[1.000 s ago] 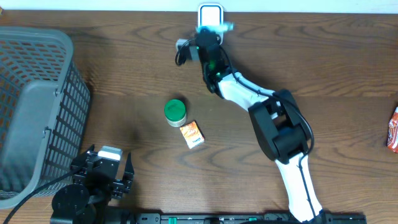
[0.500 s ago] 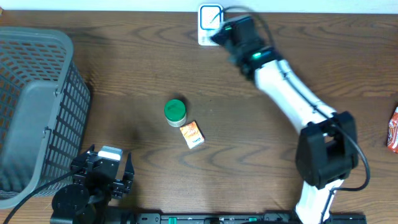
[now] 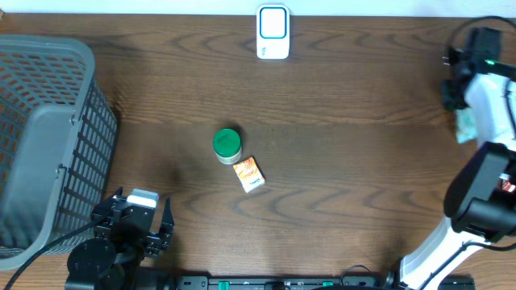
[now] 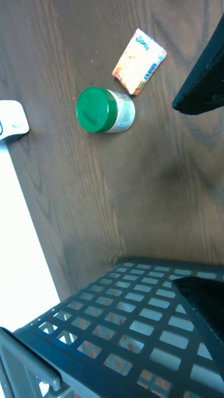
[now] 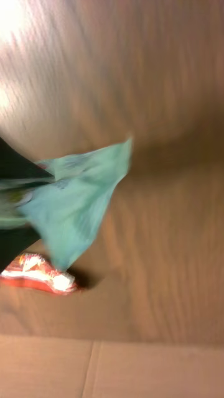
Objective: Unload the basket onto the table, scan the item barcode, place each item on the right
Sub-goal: 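Swing the wipes packet to the right table edge and release it, then reach the right gripper to the green-lidded jar and grasp its lid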
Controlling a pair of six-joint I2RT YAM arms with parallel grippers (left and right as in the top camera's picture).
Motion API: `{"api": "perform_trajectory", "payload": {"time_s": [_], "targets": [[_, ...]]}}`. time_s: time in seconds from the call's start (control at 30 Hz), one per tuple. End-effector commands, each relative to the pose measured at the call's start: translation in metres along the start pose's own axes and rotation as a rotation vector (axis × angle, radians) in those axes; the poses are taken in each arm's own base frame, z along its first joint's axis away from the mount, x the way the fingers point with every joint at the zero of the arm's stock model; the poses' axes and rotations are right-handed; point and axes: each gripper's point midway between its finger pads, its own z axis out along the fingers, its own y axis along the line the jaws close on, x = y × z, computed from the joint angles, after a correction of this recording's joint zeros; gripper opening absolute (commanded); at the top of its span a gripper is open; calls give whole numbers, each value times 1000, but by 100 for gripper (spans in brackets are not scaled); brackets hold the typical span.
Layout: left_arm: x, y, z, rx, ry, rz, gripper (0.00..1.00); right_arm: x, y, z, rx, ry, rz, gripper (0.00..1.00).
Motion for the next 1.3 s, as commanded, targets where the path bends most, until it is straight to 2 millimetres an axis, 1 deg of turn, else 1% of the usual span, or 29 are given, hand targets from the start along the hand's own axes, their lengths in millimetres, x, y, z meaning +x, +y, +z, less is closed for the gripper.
{"api": "perform_trajectory", "payload": {"time_s": [0.0, 0.03, 0.07, 0.13, 0.2, 0.23, 0.27, 0.33, 0.4, 0.43, 0.47, 0.5, 0.57, 0.6, 0.63, 0.67, 0.7, 0.77, 0.8, 0.83, 0.87, 0.9, 0.97, 1.0, 1.03, 1.1, 1.17, 1.2, 1.27], "targets": [[-1, 2, -1, -13, -2, 3, 84, 22, -37, 11, 58, 51, 130, 73], [-1, 2, -1, -13, -2, 3, 84, 24, -40, 13, 49, 52, 159, 93], [-1, 2, -1, -13, -2, 3, 84, 24, -39, 14, 30, 46, 165, 99], [-1, 2, -1, -13, -2, 3, 84, 19, -33, 10, 0, 24, 172, 99], [-1, 2, -1, -13, -2, 3, 84, -5, -9, -14, -107, -76, 166, 99], [-1, 2, -1, -13, -2, 3, 84, -14, -1, -23, -142, -111, 159, 99], [-1, 2, -1, -13, -2, 3, 84, -32, 23, -49, -244, -198, 135, 99], [-1, 2, -1, -13, -2, 3, 84, -49, 53, -82, -375, -279, 143, 99], [-1, 2, -1, -13, -2, 3, 84, -63, 97, -127, -587, -332, 202, 99], [-1, 2, -1, -13, -2, 3, 84, -63, 134, -161, -770, -323, 221, 99], [-1, 2, -1, -13, -2, 3, 84, -59, 161, -186, -902, -306, 206, 99], [-1, 2, -1, -13, -2, 3, 84, -55, 180, -203, -990, -289, 180, 99], [-1, 2, -1, -13, -2, 3, 84, -42, 228, -245, -1187, -258, 81, 99], [-1, 2, -1, -13, -2, 3, 84, -34, 254, -264, -1274, -209, 60, 99], [-1, 2, -1, -13, -2, 3, 84, -28, 270, -276, -1318, -166, 58, 99], [-1, 2, -1, -13, -2, 3, 84, -17, 294, -288, -1347, -85, 65, 99], [-1, 2, -1, -13, -2, 3, 84, -7, 315, -295, -1341, 10, 105, 99], [-1, 2, -1, -13, -2, 3, 84, 7, 336, -301, -1299, 147, 203, 99], [-1, 2, -1, -13, -2, 3, 84, 20, 353, -304, -1223, 254, 317, 99], [-1, 2, -1, -13, -2, 3, 84, 28, 366, -309, -1178, 325, 411, 99], [-1, 2, -1, -13, -2, 3, 84, 30, 375, -317, -1178, 345, 445, 99], [-1, 2, -1, -13, -2, 3, 84, 30, 390, -334, -1219, 329, 433, 99], [-1, 2, -1, -13, -2, 3, 84, 31, 412, -361, -1287, 260, 368, 99], [-1, 2, -1, -13, -2, 3, 84, 29, 424, -374, -1313, 156, 289, 99], [-1, 2, -1, -13, -2, 3, 84, 20, 438, -389, -1292, -159, 58, 99], [-1, 2, -1, -13, -2, 3, 84, 21, 446, -388, -1119, -462, -240, 99], [-1, 2, -1, -13, -2, 3, 84, 31, 448, -379, -927, -607, -487, 99], [-1, 2, -1, -13, -2, 3, 84, 35, 451, -376, -907, -618, -540, 99], [-1, 2, -1, -13, -2, 3, 84, 55, 458, -373, -931, -617, -719, 99]]}}
